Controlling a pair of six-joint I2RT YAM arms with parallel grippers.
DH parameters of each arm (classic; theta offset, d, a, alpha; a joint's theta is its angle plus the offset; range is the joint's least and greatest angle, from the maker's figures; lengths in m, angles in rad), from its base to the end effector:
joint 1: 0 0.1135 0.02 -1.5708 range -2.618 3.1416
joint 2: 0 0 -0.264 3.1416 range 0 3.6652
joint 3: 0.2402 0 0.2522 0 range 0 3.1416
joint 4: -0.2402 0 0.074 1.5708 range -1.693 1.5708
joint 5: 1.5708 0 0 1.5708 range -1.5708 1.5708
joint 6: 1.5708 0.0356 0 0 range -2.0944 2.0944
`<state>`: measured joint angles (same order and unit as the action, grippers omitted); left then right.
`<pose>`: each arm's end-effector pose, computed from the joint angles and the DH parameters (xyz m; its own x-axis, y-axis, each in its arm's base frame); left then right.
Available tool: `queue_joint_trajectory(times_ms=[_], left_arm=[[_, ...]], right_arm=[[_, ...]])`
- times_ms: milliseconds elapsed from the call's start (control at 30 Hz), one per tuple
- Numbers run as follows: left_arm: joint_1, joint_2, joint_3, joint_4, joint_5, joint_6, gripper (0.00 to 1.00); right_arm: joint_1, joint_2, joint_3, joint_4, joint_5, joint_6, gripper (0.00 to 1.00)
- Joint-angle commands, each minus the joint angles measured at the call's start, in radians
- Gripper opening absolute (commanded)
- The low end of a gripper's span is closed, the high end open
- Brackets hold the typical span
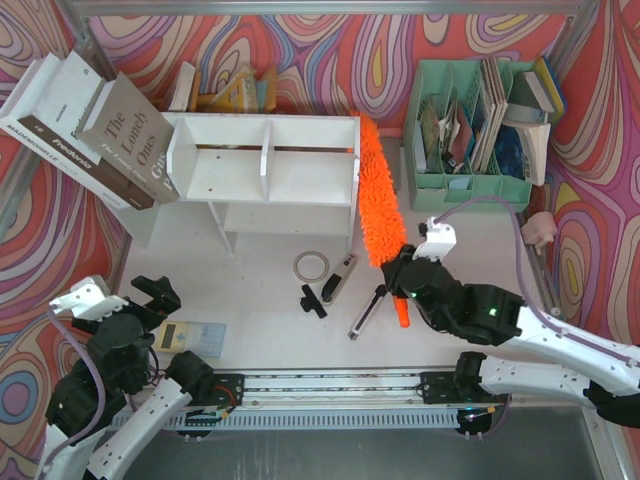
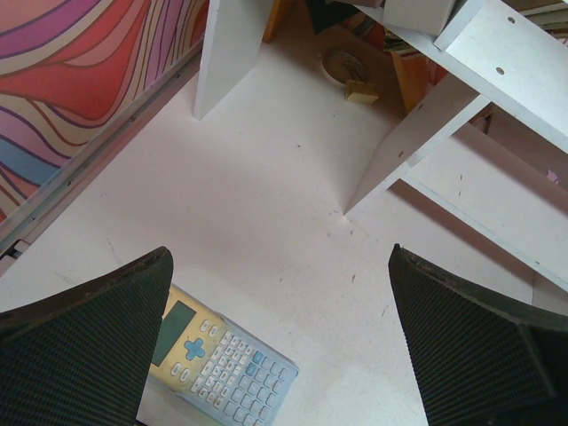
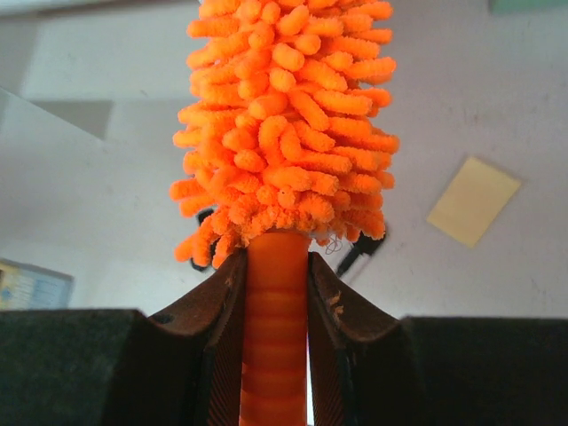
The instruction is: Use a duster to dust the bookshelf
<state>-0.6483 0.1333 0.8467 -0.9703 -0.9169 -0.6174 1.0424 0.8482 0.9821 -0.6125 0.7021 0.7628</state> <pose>0.0145 0.0244 0.3300 -0.0235 -0.4239 -0.9054 -0.3167 0.8621 -0.3955 0.1056 0.1352 0.3571 -0.4237 0.3205 -0.8472 -0.1073 0.9110 0.3983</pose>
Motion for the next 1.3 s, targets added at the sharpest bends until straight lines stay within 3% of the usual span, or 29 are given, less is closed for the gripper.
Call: queue_joint_trajectory(times_ms=[0,167,600,1067,1267], left_arm=[[-0.004,0.012,-0.002,-0.006,-0.009,0.001,0.98],[-0.004,0.015,-0.003,-0.007,-0.008,0.001,0.98],[-0.004,0.021,-0.002,-0.008,-0.011,-0.001,0.98],[-0.004,0.035,-0.001,-0.01,-0.011,0.0,0.98],[-0.004,0.031,-0.001,-0.01,-0.011,-0.001,0.98]], right_arm=[[0.013,-0.01,-0.119,-0.003,-0.068,0.145,0.0],[0.013,-0.008,-0.152,0.027,-0.055,0.151,0.0],[0.013,-0.053,0.069,0.002,0.049,-0.019,0.0],[0.013,-0.016,-0.26,0.077,-0.081,0.197,0.0],[0.013,-0.039,-0.235,0.06,-0.012,0.17,0.0]])
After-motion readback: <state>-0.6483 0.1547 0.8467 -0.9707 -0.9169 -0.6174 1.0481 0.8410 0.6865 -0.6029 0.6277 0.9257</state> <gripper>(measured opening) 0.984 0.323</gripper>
